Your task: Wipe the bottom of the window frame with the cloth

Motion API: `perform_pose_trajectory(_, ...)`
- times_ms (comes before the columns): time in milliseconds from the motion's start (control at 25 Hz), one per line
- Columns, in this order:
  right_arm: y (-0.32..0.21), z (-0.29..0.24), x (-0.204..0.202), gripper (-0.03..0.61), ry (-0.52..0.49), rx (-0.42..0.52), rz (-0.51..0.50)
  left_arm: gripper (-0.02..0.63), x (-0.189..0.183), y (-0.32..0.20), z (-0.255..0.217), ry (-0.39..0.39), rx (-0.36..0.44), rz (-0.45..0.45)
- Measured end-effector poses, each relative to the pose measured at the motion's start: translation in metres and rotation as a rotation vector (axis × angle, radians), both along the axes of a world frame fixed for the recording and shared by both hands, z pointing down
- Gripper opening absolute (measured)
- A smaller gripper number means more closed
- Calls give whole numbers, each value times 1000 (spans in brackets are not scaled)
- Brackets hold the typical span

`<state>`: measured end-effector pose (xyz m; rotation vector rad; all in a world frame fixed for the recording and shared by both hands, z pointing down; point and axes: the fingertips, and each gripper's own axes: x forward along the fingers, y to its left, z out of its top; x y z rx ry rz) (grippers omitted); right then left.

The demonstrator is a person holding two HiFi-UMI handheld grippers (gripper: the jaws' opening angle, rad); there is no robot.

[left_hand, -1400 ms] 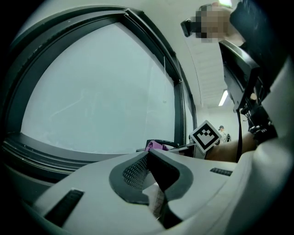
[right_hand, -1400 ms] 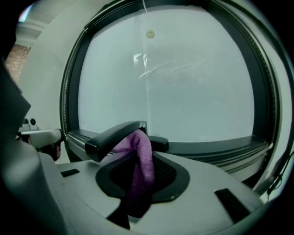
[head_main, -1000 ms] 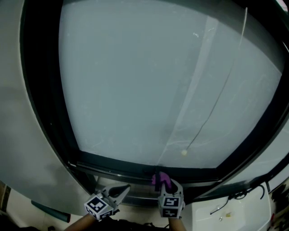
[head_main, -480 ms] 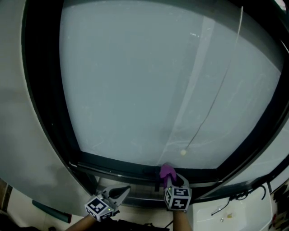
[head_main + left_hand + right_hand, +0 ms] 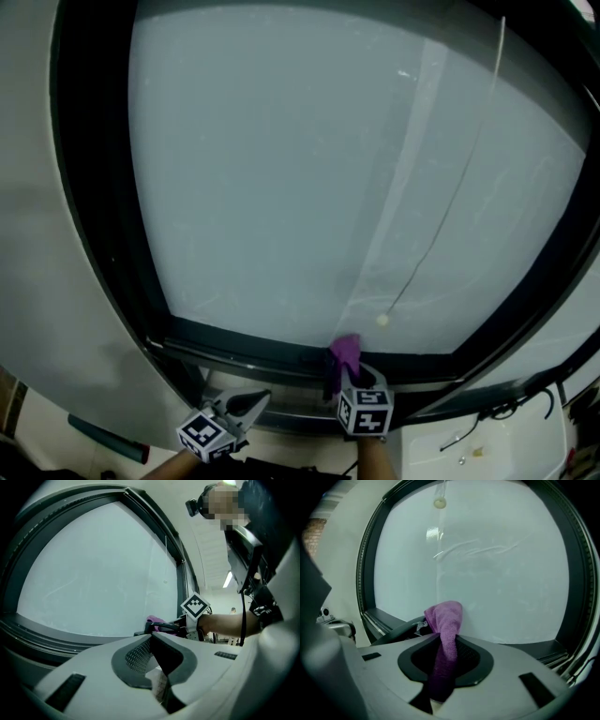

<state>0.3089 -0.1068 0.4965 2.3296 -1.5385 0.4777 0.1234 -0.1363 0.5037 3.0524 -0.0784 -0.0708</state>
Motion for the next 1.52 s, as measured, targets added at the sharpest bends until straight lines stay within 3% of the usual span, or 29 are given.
perform_pose_trajectory(240,7,9,9,86,5,-50,-1,5,3,1,0,-1,-5,0)
perform_pose_trajectory(840,39,19,44,86,-8,-75,64,5,35,11,-4,19,11,46)
perform_pose_trajectory(1520,79,23,91,86,44,-125,111,5,63,27,-4,11,20,87)
